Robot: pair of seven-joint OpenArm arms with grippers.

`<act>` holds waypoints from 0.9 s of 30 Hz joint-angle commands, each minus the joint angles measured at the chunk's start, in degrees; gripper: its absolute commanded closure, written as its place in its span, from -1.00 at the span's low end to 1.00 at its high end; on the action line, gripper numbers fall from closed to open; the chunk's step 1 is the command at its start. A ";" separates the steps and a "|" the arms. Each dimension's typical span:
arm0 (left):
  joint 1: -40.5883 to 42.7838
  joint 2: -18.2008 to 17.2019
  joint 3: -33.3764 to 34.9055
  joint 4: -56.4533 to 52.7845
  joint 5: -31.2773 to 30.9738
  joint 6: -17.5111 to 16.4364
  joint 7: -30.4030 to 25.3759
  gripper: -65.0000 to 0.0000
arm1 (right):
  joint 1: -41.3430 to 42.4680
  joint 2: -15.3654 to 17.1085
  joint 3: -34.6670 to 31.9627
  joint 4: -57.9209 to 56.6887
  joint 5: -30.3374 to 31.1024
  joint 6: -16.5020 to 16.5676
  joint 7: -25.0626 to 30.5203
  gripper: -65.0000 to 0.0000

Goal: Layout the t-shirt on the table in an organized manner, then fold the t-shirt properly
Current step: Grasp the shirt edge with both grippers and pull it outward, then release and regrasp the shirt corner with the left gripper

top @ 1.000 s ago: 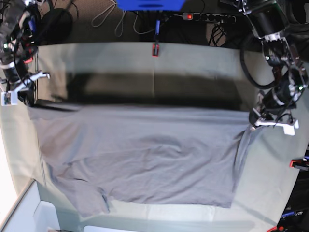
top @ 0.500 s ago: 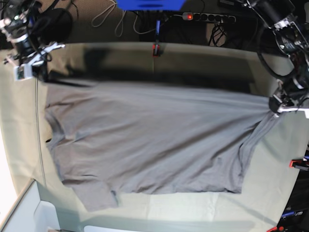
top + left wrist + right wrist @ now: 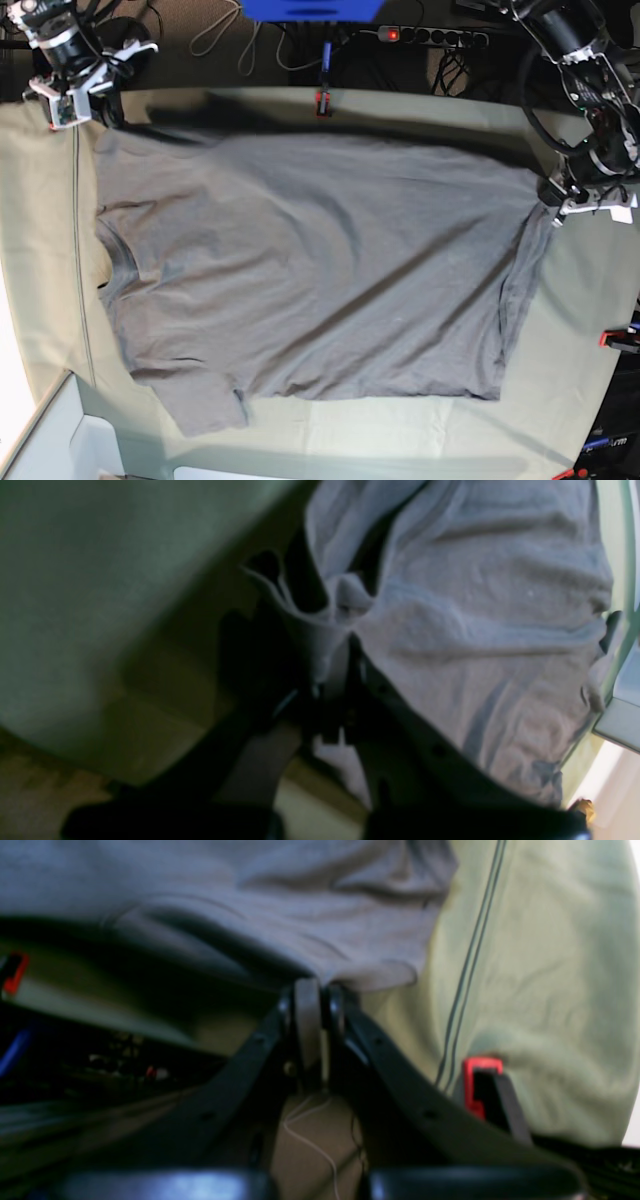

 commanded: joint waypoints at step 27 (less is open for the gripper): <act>2.52 -2.51 -0.43 5.83 -0.87 -0.12 5.68 -0.16 | 0.37 0.23 0.62 0.86 0.70 -0.36 1.39 1.00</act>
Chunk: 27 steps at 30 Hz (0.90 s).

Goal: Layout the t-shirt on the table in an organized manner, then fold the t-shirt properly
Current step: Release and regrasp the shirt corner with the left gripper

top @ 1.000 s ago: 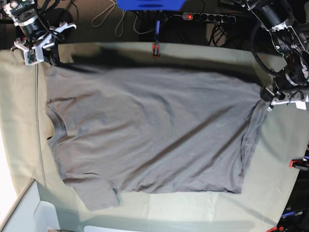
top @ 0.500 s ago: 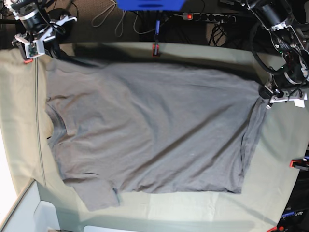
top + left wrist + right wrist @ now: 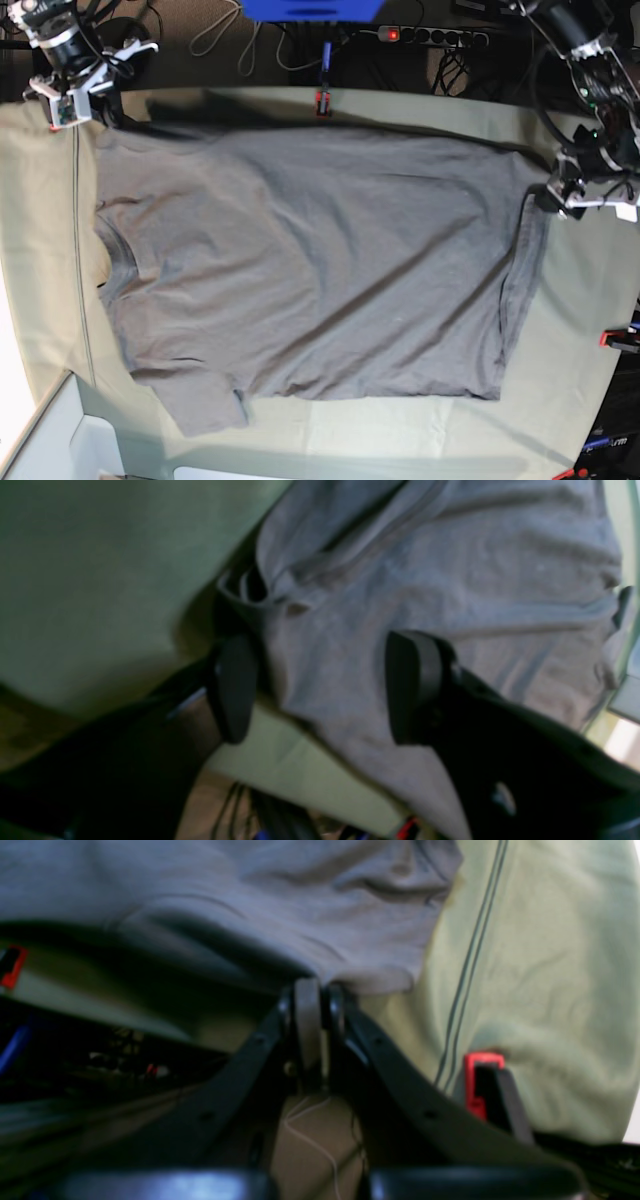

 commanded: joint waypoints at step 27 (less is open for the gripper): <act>4.76 -0.34 9.95 -0.67 -0.27 0.36 -24.11 0.49 | -0.20 0.40 0.27 0.90 0.70 -0.32 1.48 1.00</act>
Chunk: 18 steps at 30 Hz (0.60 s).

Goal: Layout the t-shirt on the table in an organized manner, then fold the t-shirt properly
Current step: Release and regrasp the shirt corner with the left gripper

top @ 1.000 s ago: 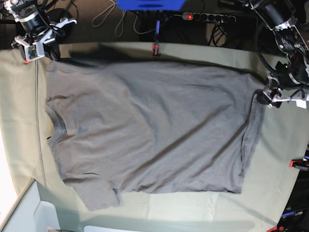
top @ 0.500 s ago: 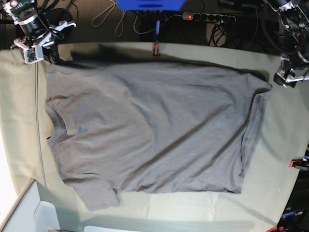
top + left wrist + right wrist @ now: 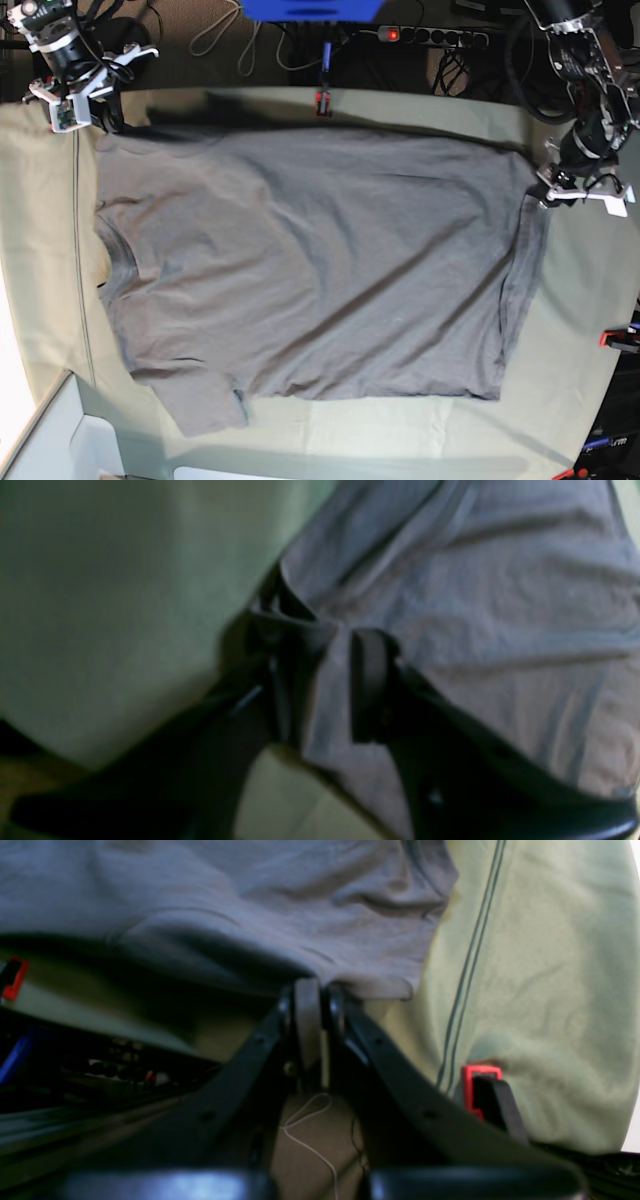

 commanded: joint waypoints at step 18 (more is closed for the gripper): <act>-7.59 -0.71 0.22 -1.45 -0.60 0.19 -0.99 1.00 | -0.35 0.40 0.42 0.90 0.64 -0.34 1.56 1.00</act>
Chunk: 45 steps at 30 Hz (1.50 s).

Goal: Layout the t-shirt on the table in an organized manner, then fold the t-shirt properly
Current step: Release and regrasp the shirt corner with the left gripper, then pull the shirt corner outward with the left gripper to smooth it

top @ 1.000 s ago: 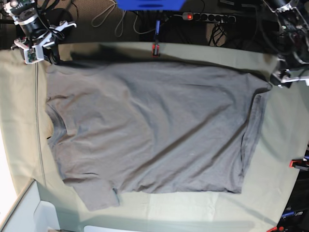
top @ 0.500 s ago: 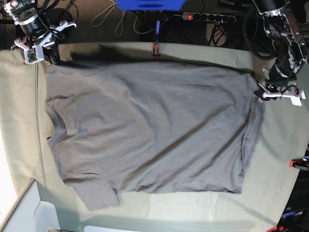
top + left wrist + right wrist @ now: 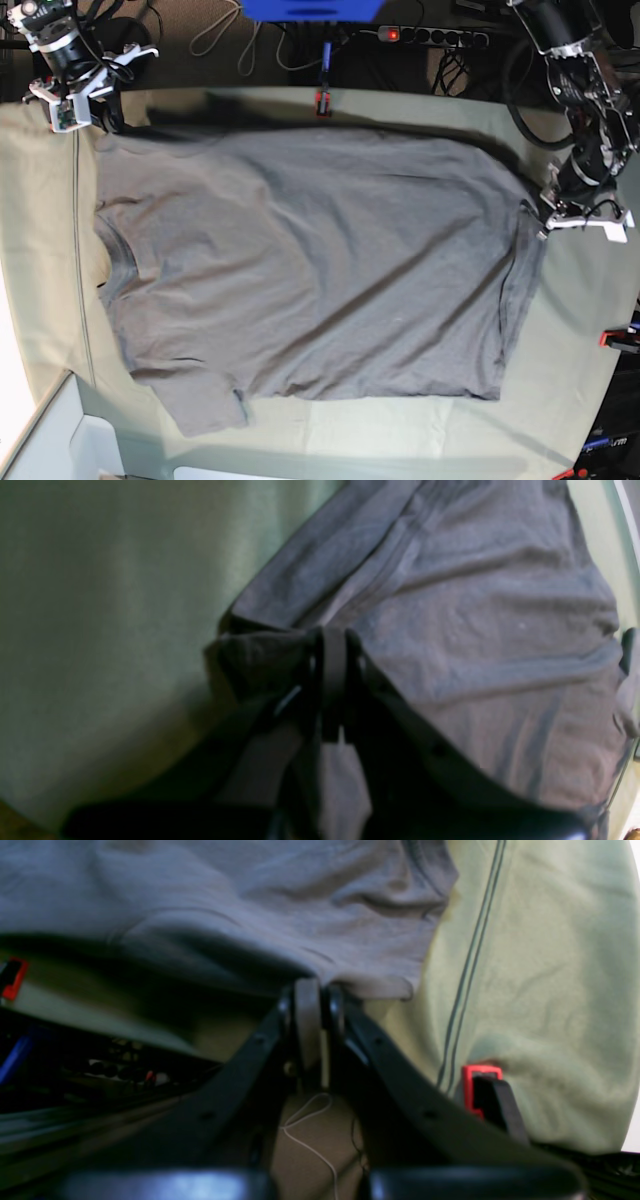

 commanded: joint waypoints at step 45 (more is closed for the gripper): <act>-2.32 -0.80 4.09 -8.76 -1.13 -0.56 -9.95 0.01 | 1.76 0.47 0.42 0.90 0.66 -0.34 1.56 1.00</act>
